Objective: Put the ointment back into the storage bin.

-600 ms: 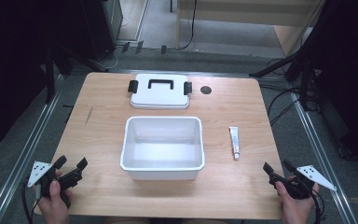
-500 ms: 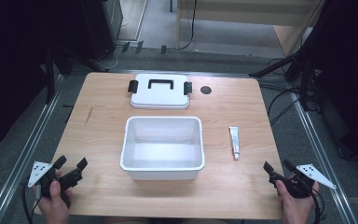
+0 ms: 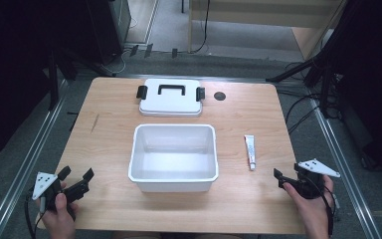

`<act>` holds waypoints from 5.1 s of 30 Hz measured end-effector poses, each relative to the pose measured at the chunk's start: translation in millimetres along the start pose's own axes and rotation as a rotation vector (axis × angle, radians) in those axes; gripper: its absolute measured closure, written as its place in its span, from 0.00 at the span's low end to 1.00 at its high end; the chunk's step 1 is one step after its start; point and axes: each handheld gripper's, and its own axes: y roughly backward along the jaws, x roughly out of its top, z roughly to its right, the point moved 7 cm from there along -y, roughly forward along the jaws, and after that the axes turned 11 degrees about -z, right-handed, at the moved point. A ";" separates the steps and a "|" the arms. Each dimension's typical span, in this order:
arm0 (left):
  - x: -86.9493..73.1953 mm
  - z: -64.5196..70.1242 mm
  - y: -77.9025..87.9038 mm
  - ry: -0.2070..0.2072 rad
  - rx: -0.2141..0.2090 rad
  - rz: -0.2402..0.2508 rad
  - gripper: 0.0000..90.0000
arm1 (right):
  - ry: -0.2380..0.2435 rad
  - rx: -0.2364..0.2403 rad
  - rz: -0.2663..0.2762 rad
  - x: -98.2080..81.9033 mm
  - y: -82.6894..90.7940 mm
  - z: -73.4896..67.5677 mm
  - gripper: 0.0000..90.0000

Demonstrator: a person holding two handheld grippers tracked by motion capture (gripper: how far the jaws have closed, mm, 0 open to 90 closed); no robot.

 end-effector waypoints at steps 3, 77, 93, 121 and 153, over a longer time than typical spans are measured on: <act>0.0 -0.3 0.1 0.002 -0.001 -0.001 0.16 | 0.052 -0.003 -0.074 6.2 0.5 -4.7 0.25; -0.2 0.5 -4.2 0.001 -0.014 -0.038 0.16 | 0.059 -0.015 -0.827 81.7 -90.8 -75.1 0.60; -0.3 0.6 -4.5 -0.005 -0.014 -0.043 0.16 | 0.083 -0.040 -0.874 77.9 -97.8 -75.7 0.79; -0.4 0.9 -4.7 -0.010 -0.012 -0.047 0.16 | 0.182 0.078 -0.792 124.7 -39.0 -112.4 0.81; -0.3 0.0 -5.2 -0.001 -0.018 -0.051 0.16 | 0.337 0.151 -0.707 180.0 12.6 -199.8 0.80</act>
